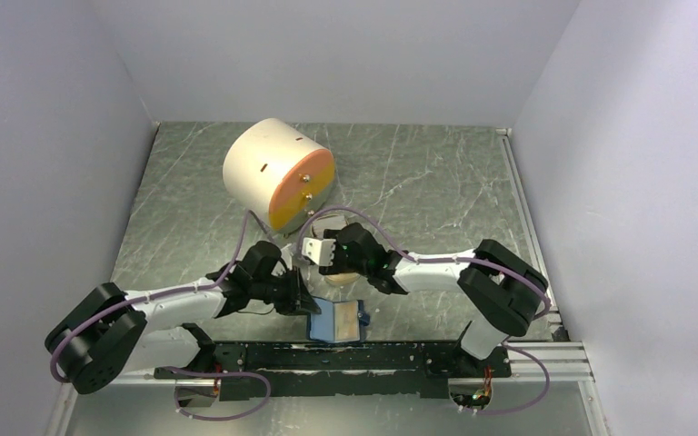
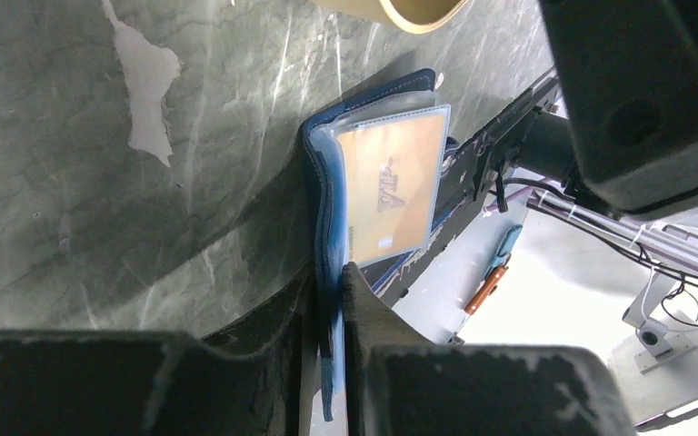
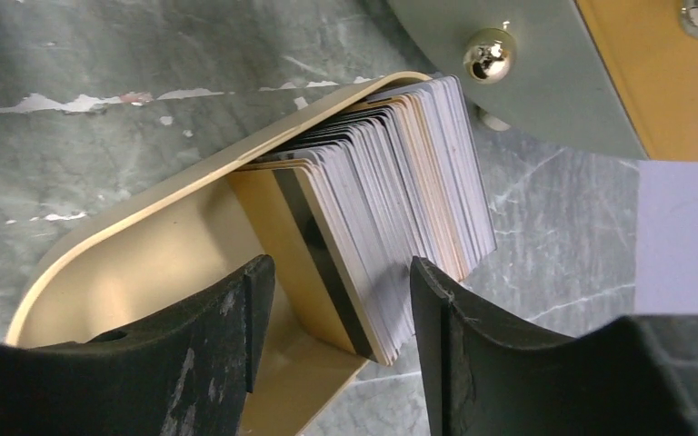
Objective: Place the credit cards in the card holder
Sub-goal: Pick up the credit card from the storage box.
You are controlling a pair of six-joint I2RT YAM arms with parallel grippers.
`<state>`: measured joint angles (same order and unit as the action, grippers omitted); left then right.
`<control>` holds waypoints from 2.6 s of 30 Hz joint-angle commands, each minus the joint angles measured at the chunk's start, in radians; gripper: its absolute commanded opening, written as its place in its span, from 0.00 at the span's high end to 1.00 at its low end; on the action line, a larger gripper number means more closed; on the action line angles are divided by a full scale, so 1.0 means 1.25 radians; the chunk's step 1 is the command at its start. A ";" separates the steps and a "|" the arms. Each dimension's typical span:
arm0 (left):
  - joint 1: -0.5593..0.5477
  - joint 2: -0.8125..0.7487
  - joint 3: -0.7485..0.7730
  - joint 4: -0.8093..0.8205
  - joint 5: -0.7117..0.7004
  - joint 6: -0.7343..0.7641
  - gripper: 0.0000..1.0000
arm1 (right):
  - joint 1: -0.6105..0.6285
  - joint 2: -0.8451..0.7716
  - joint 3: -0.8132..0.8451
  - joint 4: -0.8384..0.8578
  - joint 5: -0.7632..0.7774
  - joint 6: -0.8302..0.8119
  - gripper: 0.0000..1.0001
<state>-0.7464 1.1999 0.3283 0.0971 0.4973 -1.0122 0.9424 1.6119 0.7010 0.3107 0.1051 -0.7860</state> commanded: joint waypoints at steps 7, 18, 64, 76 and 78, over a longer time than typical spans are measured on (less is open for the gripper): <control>0.005 -0.020 -0.008 0.023 0.018 -0.005 0.81 | -0.012 0.000 0.002 0.064 0.047 -0.035 0.50; 0.005 -0.032 -0.016 0.024 0.013 -0.010 0.81 | -0.028 -0.032 0.012 0.023 0.034 -0.027 0.59; 0.006 -0.030 -0.019 0.029 0.010 -0.017 0.83 | -0.048 -0.076 0.085 -0.183 -0.075 -0.018 1.00; 0.005 -0.037 -0.010 0.026 -0.017 -0.027 0.91 | -0.048 -0.148 0.115 -0.305 -0.129 0.085 1.00; 0.005 -0.037 -0.014 0.048 -0.014 -0.035 0.91 | -0.048 -0.163 0.122 -0.317 -0.127 0.129 1.00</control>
<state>-0.7464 1.1706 0.3149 0.1040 0.4923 -1.0409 0.8917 1.4582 0.8108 -0.0299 -0.0280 -0.7361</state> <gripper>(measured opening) 0.119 0.043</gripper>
